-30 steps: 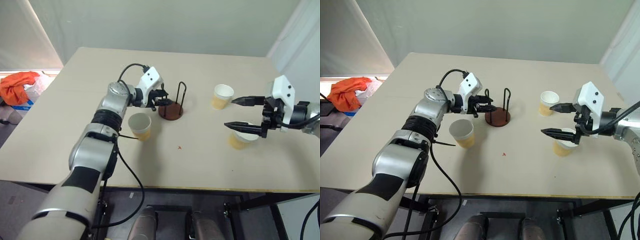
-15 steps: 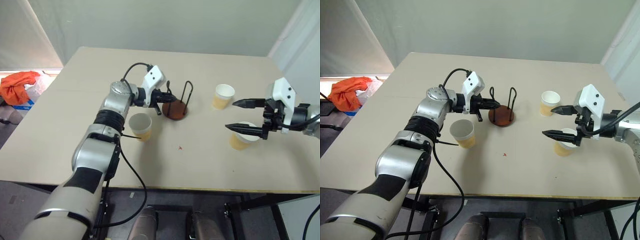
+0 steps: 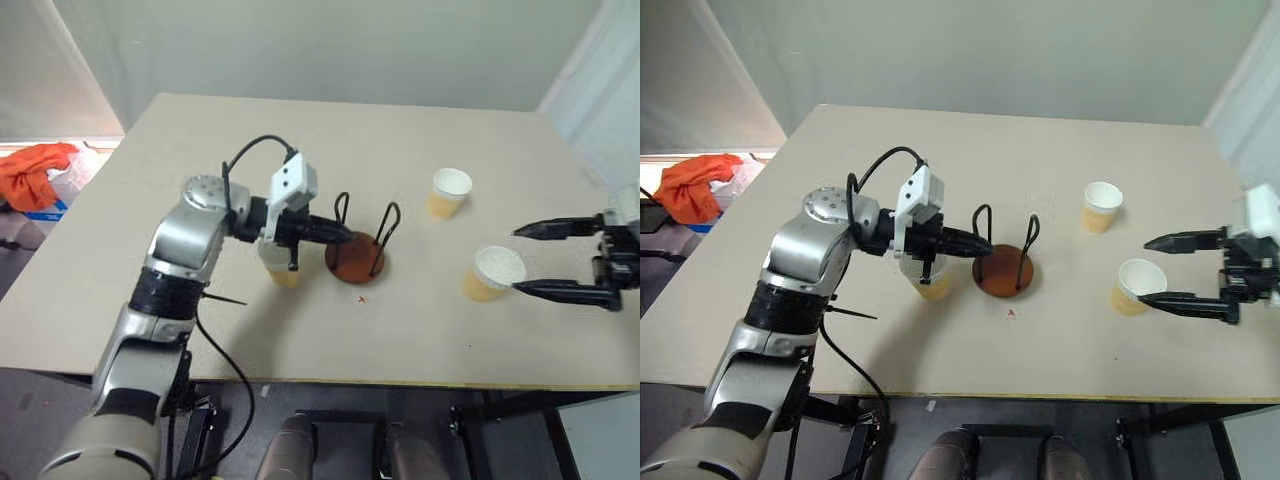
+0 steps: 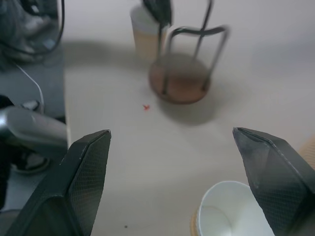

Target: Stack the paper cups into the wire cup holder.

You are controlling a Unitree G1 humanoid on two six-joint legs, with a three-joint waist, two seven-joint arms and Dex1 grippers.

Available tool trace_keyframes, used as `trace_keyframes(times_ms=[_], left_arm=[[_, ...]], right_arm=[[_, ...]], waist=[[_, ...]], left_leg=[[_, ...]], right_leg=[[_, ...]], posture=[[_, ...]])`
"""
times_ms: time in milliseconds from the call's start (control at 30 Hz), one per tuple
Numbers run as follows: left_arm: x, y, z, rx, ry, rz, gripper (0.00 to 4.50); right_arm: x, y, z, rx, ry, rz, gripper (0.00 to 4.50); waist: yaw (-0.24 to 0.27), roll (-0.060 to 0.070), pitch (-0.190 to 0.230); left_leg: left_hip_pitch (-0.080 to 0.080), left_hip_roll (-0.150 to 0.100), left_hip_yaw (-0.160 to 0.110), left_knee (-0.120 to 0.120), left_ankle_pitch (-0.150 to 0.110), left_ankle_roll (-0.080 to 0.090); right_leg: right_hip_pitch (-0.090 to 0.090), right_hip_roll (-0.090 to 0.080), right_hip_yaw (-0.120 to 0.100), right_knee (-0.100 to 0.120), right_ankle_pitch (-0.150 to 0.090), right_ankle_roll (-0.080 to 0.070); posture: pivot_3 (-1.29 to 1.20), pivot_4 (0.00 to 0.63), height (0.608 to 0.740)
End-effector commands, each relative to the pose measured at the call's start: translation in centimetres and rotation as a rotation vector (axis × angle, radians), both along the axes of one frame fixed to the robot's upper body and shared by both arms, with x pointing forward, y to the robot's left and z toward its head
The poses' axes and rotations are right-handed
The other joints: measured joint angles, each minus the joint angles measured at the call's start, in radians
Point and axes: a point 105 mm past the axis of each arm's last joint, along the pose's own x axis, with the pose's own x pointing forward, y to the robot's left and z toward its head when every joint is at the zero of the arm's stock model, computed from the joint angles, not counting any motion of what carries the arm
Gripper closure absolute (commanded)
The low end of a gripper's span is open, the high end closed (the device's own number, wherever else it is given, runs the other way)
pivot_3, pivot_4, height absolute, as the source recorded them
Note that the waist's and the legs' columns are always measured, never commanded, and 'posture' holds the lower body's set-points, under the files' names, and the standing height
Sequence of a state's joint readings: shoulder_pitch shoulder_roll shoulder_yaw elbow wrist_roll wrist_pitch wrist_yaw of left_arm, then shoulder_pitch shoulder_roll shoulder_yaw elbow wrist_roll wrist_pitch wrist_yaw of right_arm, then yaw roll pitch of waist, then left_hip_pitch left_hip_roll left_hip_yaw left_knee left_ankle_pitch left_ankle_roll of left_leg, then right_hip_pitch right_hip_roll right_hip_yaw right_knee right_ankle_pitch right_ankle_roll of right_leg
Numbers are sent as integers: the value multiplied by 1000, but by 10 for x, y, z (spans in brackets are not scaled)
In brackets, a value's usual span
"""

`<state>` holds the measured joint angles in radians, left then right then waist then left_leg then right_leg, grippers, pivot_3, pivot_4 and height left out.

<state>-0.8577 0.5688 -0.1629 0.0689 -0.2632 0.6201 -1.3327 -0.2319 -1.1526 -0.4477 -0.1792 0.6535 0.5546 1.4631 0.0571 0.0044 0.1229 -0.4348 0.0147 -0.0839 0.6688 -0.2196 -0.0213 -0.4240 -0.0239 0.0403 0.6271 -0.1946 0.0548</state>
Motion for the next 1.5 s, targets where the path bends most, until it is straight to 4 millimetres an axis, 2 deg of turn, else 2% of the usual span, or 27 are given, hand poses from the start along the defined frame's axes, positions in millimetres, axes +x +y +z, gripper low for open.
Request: trace_keyframes(times_ms=[33, 100, 267, 367, 667, 733, 767, 800, 1067, 1200, 1333, 1500], left_arm=[[-15, -6, 8, -21, -16, -53, 4459], [-19, -6, 6, -28, 4, -58, 4459], [-28, -14, -4, -24, 50, -81, 4459], [-31, -17, -18, 21, 43, -85, 4459], [-27, -26, -54, 84, 20, -16, 4459], [-31, -26, -57, 87, 35, -30, 3882], [-32, -26, -57, 87, 41, -32, 3750], [-33, -25, -56, 88, 47, -31, 3387], [-34, -8, -48, 79, -7, -4, 661], [-41, 1, -29, 30, -41, -30, 661], [-37, 11, -2, 35, -138, -2, 661], [-47, 33, 28, 41, -211, -9, 661]], right_arm=[[-12, -15, 19, 1, -56, -7, 299], [-17, -15, 20, -4, -47, -8, 299], [-21, -15, 14, -15, -28, -23, 299], [-21, -9, 12, -13, -25, -11, 299], [-17, 0, 12, 2, -27, 6, 299], [-16, 1, 12, -1, -28, 7, 299], [-15, 1, 12, -4, -28, 8, 299], [-14, 1, 12, -7, -28, 8, 299], [-6, 4, 3, -55, -25, 16, 299], [3, 2, -8, -138, -25, 3, 299], [21, -3, -22, -226, -32, -31, 299], [46, -5, -35, -322, -64, -68, 299]], waist=[[2, 0, 0], [0, 0, 0], [-9, 0, 0], [-19, 0, 0], [-26, 1, 0], [-27, 1, 0], [-28, 1, 0], [-28, 1, 0], [-28, 1, 0], [-29, 1, 0], [-29, 1, 0], [-35, 1, 0]], left_leg=[[0, 0, 0, 0, -1, 1], [1, 0, 1, 1, -6, 11], [9, 0, 6, -1, -7, 12], [16, -1, 9, -1, -8, 13], [16, -1, 9, -1, -8, 14], [16, -1, 9, -1, -9, 14], [16, -1, 9, -1, -9, 14], [16, -1, 10, -1, -9, 14], [15, -1, 9, -2, -10, 14], [15, -1, 9, -3, -10, 13], [15, 0, 9, -3, -11, 13], [16, 0, 9, -3, -12, 13]], right_leg=[[0, -1, 1, 0, -3, -5], [0, -4, 2, 0, -2, -7], [4, -2, 9, 2, 0, -8], [9, -1, 15, 2, 0, -8], [9, 0, 19, 1, -1, -8], [9, 0, 19, 1, -1, -7], [9, 0, 19, 1, -1, -7], [8, 0, 19, 1, -1, -7], [7, 1, 19, 1, -1, -7], [6, 1, 20, 1, -2, -7], [6, 1, 20, 1, -1, -8], [5, 1, 20, 1, -1, -9]], posture=[[0, 150, 740], [0, 150, 740], [0, 150, 740], [0, 150, 740], [0, 150, 740], [0, 150, 740], [0, 150, 740], [0, 150, 740], [0, 150, 740], [0, 150, 740], [0, 150, 740], [0, 150, 740]])
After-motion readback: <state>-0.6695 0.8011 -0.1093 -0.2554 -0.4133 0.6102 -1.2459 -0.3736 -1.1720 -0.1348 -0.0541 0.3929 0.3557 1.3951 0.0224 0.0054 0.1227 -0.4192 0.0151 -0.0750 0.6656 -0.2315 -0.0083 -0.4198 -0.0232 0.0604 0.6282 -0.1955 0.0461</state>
